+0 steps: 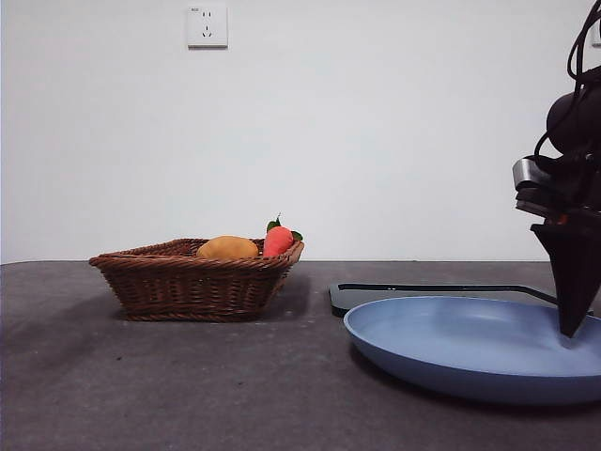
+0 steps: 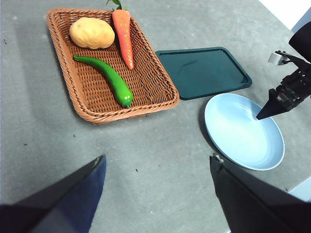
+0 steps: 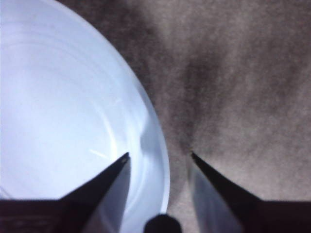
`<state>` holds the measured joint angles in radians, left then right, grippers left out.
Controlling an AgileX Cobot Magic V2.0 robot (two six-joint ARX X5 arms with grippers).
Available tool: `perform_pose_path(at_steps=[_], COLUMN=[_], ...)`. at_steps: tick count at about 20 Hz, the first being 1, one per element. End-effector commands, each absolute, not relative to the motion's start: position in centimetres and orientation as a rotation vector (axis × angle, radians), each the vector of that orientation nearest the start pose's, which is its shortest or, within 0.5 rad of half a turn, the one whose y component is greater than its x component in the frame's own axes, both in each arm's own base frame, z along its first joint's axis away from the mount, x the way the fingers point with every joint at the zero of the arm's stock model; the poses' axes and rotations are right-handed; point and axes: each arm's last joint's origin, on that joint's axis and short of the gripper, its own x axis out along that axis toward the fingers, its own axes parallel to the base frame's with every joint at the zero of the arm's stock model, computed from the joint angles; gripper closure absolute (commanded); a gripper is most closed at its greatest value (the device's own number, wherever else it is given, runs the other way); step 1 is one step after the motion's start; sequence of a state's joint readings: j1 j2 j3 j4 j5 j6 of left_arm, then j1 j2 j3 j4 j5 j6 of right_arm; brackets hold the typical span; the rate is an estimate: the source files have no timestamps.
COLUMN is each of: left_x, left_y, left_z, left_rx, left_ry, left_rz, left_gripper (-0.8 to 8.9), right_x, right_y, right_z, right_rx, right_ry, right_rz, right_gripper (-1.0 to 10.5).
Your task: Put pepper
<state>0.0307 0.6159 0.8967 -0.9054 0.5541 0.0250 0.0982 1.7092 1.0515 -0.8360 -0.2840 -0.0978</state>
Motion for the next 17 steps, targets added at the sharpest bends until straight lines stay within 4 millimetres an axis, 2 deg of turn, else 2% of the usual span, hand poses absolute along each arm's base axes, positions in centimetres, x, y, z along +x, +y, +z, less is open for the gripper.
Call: perform_pose_path(at_steps=[1,4,10,13,17], left_x=[9.9,9.9,10.0,11.4,15.3], left_y=[-1.2,-1.2,-1.2,-1.4,-2.6], left_z=[33.2,33.2,33.4,33.5,32.9], left_rx=[-0.146,-0.146,-0.136,-0.141,-0.179], left_ry=[0.577,0.577,0.552,0.548,0.608], left_rz=[-0.521,-0.521,-0.506,-0.521,-0.535], left_gripper=[4.39,4.39,4.39,4.39,4.39], right_x=[29.7,29.7,29.3,28.6,26.4], right_y=[3.8,3.8,3.8,3.7,3.4], right_z=[16.5,16.5,17.0,19.5,24.5], right_rx=[0.054,0.055,0.1,0.106,0.117], right_ry=[1.478,1.478,1.495,1.407,1.22], right_rz=[0.385,0.384,0.354,0.347,0.333], right_gripper=[8.6,9.4,9.4,9.4,9.4])
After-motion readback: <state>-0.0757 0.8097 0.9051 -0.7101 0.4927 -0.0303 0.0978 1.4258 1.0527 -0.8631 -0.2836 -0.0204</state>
